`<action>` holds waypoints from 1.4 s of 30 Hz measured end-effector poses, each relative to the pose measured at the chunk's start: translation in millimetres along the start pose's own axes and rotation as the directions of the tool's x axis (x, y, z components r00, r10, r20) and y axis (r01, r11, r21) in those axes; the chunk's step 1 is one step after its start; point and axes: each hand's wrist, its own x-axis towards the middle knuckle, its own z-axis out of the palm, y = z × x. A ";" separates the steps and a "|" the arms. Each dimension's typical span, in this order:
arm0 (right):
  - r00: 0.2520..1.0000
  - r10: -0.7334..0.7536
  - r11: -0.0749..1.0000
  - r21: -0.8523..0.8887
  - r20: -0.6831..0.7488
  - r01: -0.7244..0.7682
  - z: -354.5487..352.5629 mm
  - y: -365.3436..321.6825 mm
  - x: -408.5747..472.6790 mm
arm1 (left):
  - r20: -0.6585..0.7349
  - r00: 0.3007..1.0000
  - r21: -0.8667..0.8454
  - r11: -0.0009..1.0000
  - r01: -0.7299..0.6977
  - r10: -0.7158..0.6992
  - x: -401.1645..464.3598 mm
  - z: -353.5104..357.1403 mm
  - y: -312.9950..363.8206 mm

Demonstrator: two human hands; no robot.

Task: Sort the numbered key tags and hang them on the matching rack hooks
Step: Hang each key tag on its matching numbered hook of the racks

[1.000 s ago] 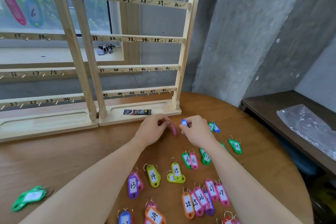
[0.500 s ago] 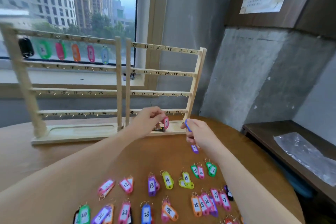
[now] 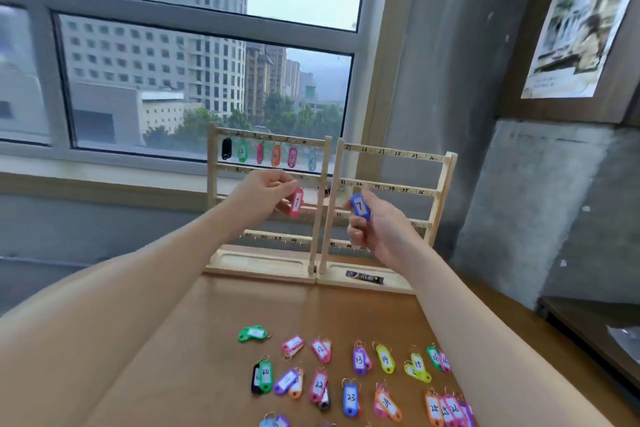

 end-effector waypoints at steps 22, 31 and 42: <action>0.936 -0.123 0.915 -0.327 0.331 0.236 134.4 33.0 131.2 | -0.280 0.958 0.148 0.984 0.098 -0.053 45.8 -119.9 -88.9; 0.906 -0.255 0.837 -0.392 0.337 0.382 166.4 52.5 195.7 | -0.223 0.973 0.306 0.952 0.008 0.064 119.0 -134.1 -109.6; 0.907 -0.299 0.842 -0.364 0.297 0.397 192.0 67.2 227.7 | -0.241 0.966 0.361 0.932 0.004 0.089 144.3 -133.6 -141.8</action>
